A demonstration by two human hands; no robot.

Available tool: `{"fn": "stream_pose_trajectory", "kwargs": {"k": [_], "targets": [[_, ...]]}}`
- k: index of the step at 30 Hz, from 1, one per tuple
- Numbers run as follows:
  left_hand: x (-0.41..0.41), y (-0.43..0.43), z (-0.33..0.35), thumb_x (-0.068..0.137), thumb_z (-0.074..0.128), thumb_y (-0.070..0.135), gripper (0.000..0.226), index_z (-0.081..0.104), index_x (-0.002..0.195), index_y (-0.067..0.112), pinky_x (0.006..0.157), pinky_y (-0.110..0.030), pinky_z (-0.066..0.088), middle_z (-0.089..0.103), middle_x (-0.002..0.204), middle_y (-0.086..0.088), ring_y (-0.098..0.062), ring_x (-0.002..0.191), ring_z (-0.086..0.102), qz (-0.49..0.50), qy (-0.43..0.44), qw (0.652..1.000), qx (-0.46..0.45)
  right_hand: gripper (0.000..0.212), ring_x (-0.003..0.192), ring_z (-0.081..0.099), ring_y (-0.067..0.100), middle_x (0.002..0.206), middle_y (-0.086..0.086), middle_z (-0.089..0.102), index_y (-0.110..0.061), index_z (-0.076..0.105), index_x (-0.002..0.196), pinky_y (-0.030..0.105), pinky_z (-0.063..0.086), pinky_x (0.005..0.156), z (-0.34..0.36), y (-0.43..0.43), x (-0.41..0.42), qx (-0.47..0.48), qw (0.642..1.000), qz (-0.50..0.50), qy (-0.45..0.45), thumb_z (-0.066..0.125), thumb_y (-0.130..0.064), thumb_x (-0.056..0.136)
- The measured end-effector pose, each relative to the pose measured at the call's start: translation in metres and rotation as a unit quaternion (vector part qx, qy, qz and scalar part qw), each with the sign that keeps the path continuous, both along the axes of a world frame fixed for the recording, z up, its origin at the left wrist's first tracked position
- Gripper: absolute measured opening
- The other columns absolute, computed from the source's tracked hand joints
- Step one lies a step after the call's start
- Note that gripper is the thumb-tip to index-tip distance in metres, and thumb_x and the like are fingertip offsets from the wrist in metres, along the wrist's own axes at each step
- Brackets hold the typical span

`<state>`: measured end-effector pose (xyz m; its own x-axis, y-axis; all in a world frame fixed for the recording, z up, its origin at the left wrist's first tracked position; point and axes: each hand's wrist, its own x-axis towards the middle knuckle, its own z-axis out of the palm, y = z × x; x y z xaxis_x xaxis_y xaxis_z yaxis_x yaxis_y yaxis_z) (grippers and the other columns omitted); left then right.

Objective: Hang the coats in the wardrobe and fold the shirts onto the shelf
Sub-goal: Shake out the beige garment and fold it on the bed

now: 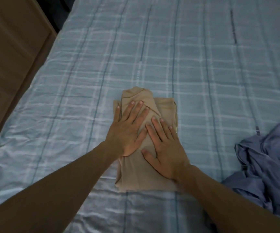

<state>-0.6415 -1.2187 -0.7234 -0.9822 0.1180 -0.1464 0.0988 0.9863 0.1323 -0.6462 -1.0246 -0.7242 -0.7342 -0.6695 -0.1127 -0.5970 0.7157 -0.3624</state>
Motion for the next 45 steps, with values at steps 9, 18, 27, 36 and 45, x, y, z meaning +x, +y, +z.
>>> {"fn": "stream_pose_trajectory", "kwargs": {"k": [9,18,27,36,45], "targets": [[0.102,0.011,0.044,0.082,0.055,0.075,0.099,0.027,0.152,0.012,0.119,-0.047,0.022,0.036,0.157,-0.008,-0.025,0.147,0.029,-0.142,0.056,0.982,0.111,0.084,0.149,0.018,0.023,0.160,0.009,0.021,-0.012,0.031,0.152,0.041,0.018,0.120,0.022,0.047,0.060,-0.084,0.995,0.051,0.005,0.050,-0.064,0.089],[0.119,0.021,0.044,0.047,0.092,0.020,0.076,0.069,0.118,0.009,0.095,-0.043,0.054,0.067,0.124,-0.011,-0.031,0.113,0.065,-0.138,0.083,0.985,0.063,0.074,0.126,0.056,0.031,0.136,0.013,0.059,-0.006,0.060,0.131,0.045,0.043,0.103,0.028,0.061,0.072,-0.083,0.995,0.013,0.061,0.085,-0.016,0.063],[0.144,0.032,0.079,0.056,0.088,0.017,0.058,0.070,0.111,0.011,0.075,-0.034,0.059,0.070,0.108,-0.006,-0.026,0.092,0.069,-0.179,0.050,0.979,0.085,0.042,0.103,0.066,0.021,0.118,0.000,0.069,-0.017,0.066,0.121,0.031,0.053,0.084,0.063,0.080,0.078,-0.092,0.992,0.054,-0.066,0.069,-0.023,0.080],[0.153,0.024,0.097,0.089,0.060,0.023,0.039,0.058,0.127,0.016,0.082,-0.025,0.049,0.056,0.120,-0.002,-0.015,0.101,0.057,-0.114,0.101,0.960,0.236,0.043,0.097,0.067,0.019,0.111,-0.002,0.070,-0.021,0.065,0.121,0.027,0.052,0.082,0.103,0.086,0.079,-0.120,0.991,0.007,-0.063,0.062,-0.032,0.080],[0.058,0.011,0.112,0.087,0.071,0.022,0.034,0.055,0.117,0.020,0.077,-0.006,0.039,0.063,0.105,0.013,-0.004,0.090,0.058,0.120,0.137,0.931,0.318,0.054,0.120,0.051,0.021,0.130,0.004,0.058,-0.014,0.052,0.135,0.032,0.037,0.104,0.112,0.027,-0.002,-0.205,0.958,-0.199,0.028,0.070,-0.016,0.084]]}}
